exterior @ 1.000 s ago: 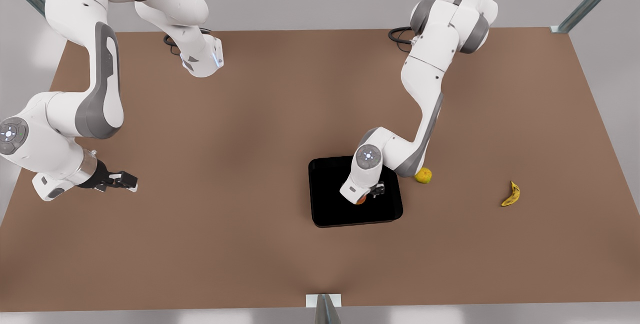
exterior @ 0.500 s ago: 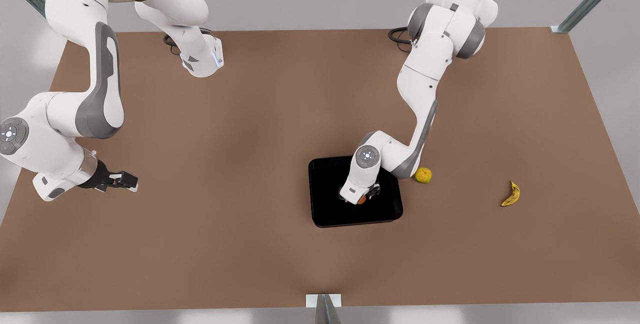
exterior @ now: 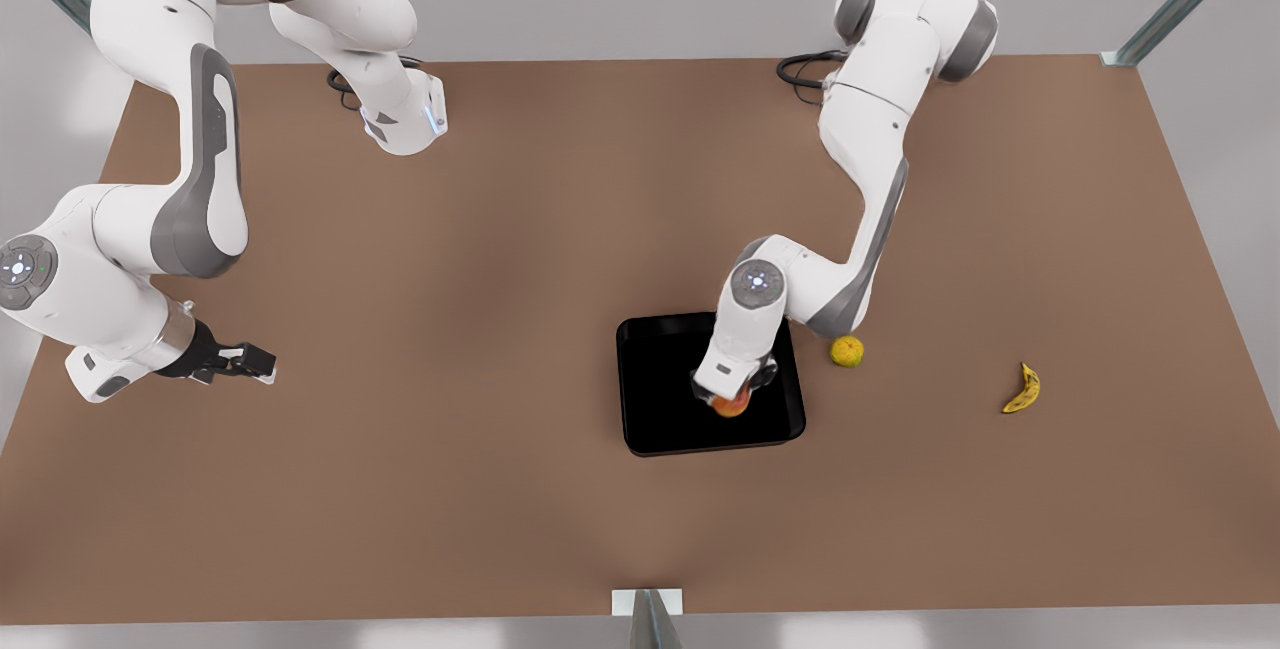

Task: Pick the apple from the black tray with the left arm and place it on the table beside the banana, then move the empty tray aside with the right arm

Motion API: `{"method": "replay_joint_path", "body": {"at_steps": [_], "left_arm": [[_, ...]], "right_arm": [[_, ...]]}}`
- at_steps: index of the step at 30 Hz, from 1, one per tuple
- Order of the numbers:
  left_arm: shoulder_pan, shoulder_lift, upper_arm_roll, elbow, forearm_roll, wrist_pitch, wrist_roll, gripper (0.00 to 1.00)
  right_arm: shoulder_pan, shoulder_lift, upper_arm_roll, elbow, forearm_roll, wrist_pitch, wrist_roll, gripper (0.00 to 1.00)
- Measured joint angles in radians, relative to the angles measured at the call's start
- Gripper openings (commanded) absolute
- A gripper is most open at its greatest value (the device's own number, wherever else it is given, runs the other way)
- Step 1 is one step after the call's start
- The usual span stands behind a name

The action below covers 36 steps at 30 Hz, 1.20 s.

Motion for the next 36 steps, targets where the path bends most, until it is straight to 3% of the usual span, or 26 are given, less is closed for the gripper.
{"method": "replay_joint_path", "body": {"at_steps": [4,7,8,9,14,16,18,19,33,36], "left_arm": [[0.284,-0.07,0.0,-0.004,-0.032,-0.192,0.114,0.72],[0.475,0.0,-0.001,-0.076,-0.071,-0.2,0.248,0.72],[0.496,0.032,-0.002,-0.082,-0.085,-0.195,0.29,0.79],[0.503,0.048,-0.003,-0.084,-0.095,-0.191,0.33,1.0],[0.503,0.008,-0.005,-0.076,-0.118,-0.183,0.488,1.0],[0.511,-0.156,-0.005,-0.001,-0.138,-0.272,0.534,1.0],[0.523,-0.391,0.005,-0.144,-0.161,-0.33,0.573,1.0],[0.527,-0.426,0.007,-0.153,-0.168,-0.349,0.591,1.0],[0.602,-0.445,0.015,-0.132,-0.189,-0.459,0.725,1.0],[0.566,-0.443,-0.036,-0.134,-0.193,-0.469,0.73,1.0]], "right_arm": [[0.276,-0.002,0.024,0.131,-0.025,-0.102,0.046,1.0],[0.429,0.005,0.023,0.155,-0.031,-0.158,0.099,1.0],[0.44,0.011,0.022,0.157,-0.028,-0.169,0.116,0.99],[0.453,0.024,0.024,0.152,-0.016,-0.172,0.138,1.0],[0.516,0.1,0.026,0.061,0.086,-0.01,0.294,1.0],[0.548,0.142,0.034,0.053,0.108,0.085,0.36,1.0],[0.557,0.159,0.057,-0.002,0.119,0.189,0.42,1.0],[0.557,0.168,0.072,-0.014,0.115,0.232,0.447,1.0],[0.557,0.35,0.203,-0.007,-0.108,0.492,0.695,1.0],[0.552,0.38,0.209,-0.008,-0.139,0.507,0.713,1.0]]}}
